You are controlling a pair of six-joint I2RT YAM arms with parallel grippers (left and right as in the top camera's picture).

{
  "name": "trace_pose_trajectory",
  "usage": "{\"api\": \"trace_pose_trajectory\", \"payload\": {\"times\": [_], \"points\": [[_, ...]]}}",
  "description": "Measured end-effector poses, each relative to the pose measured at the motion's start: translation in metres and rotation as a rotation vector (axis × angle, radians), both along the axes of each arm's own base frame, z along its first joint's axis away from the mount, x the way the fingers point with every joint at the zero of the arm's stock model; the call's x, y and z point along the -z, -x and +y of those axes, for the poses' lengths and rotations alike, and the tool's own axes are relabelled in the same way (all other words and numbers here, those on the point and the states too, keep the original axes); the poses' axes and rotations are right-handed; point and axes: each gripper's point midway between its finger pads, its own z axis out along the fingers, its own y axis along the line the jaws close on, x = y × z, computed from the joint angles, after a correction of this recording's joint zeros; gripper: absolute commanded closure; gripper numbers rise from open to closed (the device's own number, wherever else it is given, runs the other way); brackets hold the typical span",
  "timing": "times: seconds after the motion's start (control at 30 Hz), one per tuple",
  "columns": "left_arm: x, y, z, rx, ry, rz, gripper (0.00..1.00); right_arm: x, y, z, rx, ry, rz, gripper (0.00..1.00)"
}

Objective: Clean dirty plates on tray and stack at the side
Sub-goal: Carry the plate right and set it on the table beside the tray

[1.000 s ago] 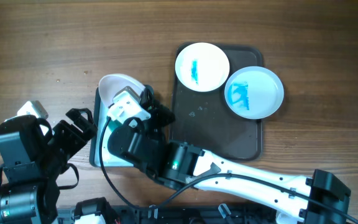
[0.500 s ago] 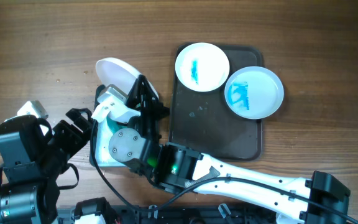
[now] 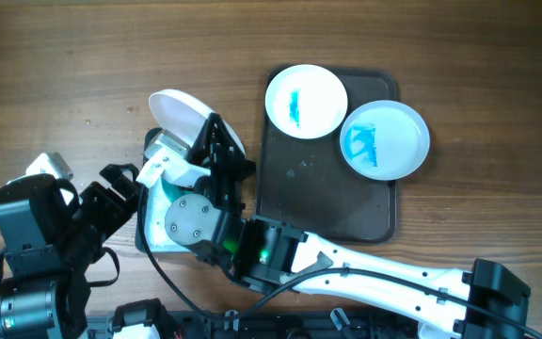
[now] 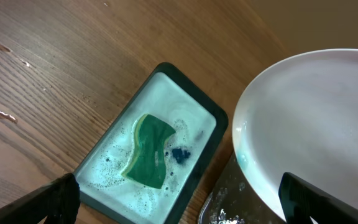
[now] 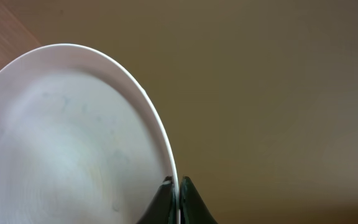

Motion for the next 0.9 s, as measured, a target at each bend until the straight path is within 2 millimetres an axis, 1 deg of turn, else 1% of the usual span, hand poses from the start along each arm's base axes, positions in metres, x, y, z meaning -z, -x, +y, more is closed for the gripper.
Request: {"api": "trace_pose_trajectory", "payload": {"times": [0.13, 0.2, 0.23, 0.27, 0.33, 0.37, 0.43, 0.47, 0.5, 0.53, 0.57, 0.6, 0.63, 0.67, 0.73, 0.77, 0.8, 0.83, 0.87, 0.9], "points": [[0.000, 0.000, 0.000, 0.000, 0.000, 0.000, 0.00, -0.001, 0.000, 0.000, 0.002, -0.031, -0.001, 0.96], [0.000, 0.000, 0.000, 0.000, 0.000, 0.000, 0.00, 0.006, -0.004, -0.004, 0.019, -0.073, 0.025, 0.96], [0.000, 0.000, 0.000, 0.000, 0.000, 0.000, 0.00, 0.013, -0.007, -0.008, 0.028, -0.084, 0.046, 0.96], [0.000, 0.000, 0.000, 0.000, 0.000, 0.000, 0.00, 0.028, -0.014, -0.015, 0.044, -0.101, 0.094, 0.96], [0.000, 0.000, 0.000, 0.000, 0.000, 0.000, 0.00, 0.064, -0.030, -0.027, 0.040, -0.175, 0.250, 0.96], [0.000, 0.000, 0.000, 0.000, 0.000, 0.000, 0.00, 0.081, -0.039, -0.031, 0.029, -0.246, 0.345, 0.96], [0.000, 0.000, 0.000, 0.000, 0.000, 0.000, 0.00, 0.106, -0.051, -0.030, -0.020, -0.401, 0.528, 0.96], [0.000, 0.000, 0.000, 0.000, 0.000, 0.001, 0.00, 0.117, -0.061, -0.026, -0.082, -0.559, 0.682, 0.96], [0.000, 0.000, 0.000, 0.000, 0.000, 0.000, 0.00, 0.119, -0.069, -0.027, -0.121, -0.665, 0.777, 0.96], [0.000, 0.000, 0.000, 0.000, 0.000, 0.001, 0.00, 0.118, -0.077, -0.033, -0.143, -0.756, 0.845, 0.96], [0.000, 0.000, 0.000, 0.000, 0.000, 0.003, 0.00, 0.113, -0.082, -0.038, -0.174, -0.847, 0.909, 0.96], [0.000, 0.000, 0.000, 0.000, 0.000, 0.002, 0.00, 0.103, -0.089, -0.050, -0.186, -0.933, 0.946, 0.95], [0.000, 0.000, 0.000, 0.000, 0.000, 0.003, 0.00, 0.093, -0.097, -0.065, -0.180, -0.995, 0.952, 0.96], [0.000, 0.000, 0.000, 0.000, 0.000, 0.002, 0.00, 0.069, -0.108, -0.101, -0.164, -1.107, 0.940, 0.96], [0.000, 0.000, 0.000, 0.000, 0.000, 0.002, 0.00, 0.040, -0.115, -0.163, -0.090, -1.225, 0.883, 0.96], [0.000, 0.000, 0.000, 0.000, 0.000, 0.002, 0.00, 0.028, -0.116, -0.209, -0.001, -1.294, 0.831, 0.96], [0.000, 0.000, 0.000, 0.000, 0.000, 0.002, 0.00, 0.019, -0.116, -0.250, 0.079, -1.347, 0.768, 0.96], [0.000, 0.000, 0.000, 0.000, 0.000, 0.002, 0.00, 0.018, -0.113, -0.290, 0.181, -1.391, 0.722, 0.96], [0.000, 0.000, 0.000, 0.000, 0.000, 0.002, 0.00, 0.024, -0.107, -0.335, 0.316, -1.433, 0.673, 0.96], [0.000, 0.000, 0.000, 0.000, 0.000, 0.002, 0.00, 0.034, -0.100, -0.369, 0.438, -1.463, 0.643, 0.96]]}}
